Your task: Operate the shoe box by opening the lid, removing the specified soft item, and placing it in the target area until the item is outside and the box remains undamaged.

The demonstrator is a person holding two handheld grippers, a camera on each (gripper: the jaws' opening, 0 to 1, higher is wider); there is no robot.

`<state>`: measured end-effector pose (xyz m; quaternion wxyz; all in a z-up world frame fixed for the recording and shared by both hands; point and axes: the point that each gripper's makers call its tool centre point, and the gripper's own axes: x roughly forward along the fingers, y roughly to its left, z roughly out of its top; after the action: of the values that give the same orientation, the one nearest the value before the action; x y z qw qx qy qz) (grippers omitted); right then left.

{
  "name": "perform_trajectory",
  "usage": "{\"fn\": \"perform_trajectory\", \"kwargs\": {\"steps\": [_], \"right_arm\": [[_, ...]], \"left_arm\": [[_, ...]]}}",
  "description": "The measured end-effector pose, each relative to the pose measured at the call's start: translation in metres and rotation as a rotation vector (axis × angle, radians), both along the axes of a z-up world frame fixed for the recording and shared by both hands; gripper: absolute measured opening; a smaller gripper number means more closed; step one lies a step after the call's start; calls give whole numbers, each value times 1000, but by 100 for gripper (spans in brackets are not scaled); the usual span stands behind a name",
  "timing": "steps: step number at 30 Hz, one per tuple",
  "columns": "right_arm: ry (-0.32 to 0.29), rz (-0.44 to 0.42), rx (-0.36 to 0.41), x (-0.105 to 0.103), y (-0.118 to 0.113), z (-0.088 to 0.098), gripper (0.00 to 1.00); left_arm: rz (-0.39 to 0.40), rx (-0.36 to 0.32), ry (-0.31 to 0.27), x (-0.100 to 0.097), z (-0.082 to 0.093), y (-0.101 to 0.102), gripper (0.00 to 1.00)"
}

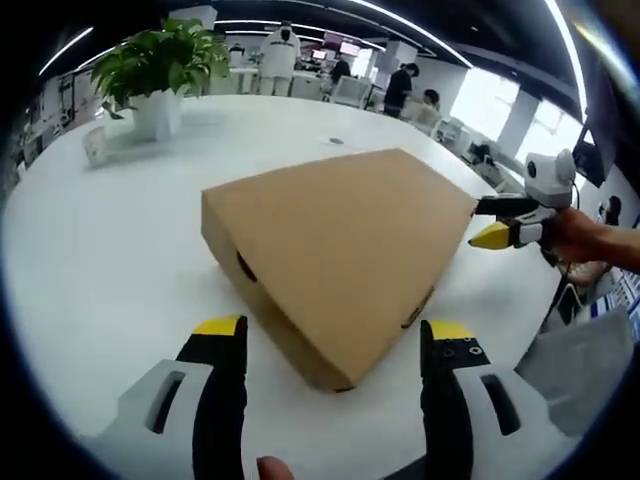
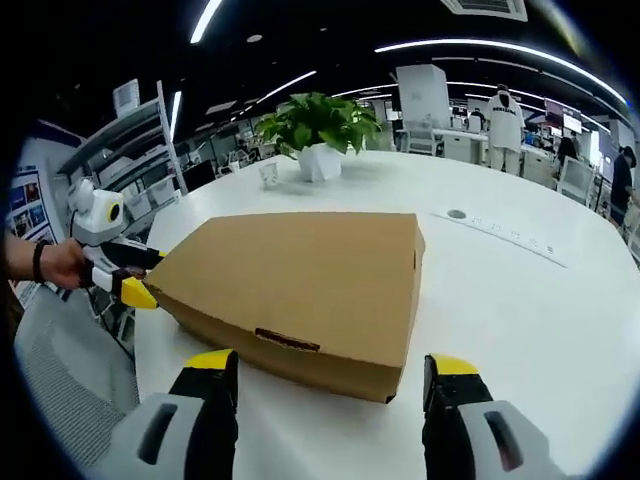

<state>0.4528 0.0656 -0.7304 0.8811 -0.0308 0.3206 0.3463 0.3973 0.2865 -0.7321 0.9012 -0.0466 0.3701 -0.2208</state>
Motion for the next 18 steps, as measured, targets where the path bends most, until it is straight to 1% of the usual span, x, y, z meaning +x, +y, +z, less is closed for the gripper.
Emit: {"fn": "perform_trajectory", "kwargs": {"steps": [3,4,6,8,12,18], "right_arm": [[-22,12,4,4,4,3,67],[-23,45,1,3,9,3,65],[-40,48,-22,3,11,1,67],[-46,51,-32,3,9,0,66],[-45,50,-29,3,9,1,65],[-46,47,-27,1,10,3,65]], "left_arm": [[3,-4,-2,2,0,1,67],[-3,-5,-4,2,0,1,67],[-15,-12,-6,2,1,-2,63],[-21,-5,-18,1,1,-3,61],[-21,-16,-22,-1,1,-2,59],[-29,-25,-20,-1,3,-2,58]]}}
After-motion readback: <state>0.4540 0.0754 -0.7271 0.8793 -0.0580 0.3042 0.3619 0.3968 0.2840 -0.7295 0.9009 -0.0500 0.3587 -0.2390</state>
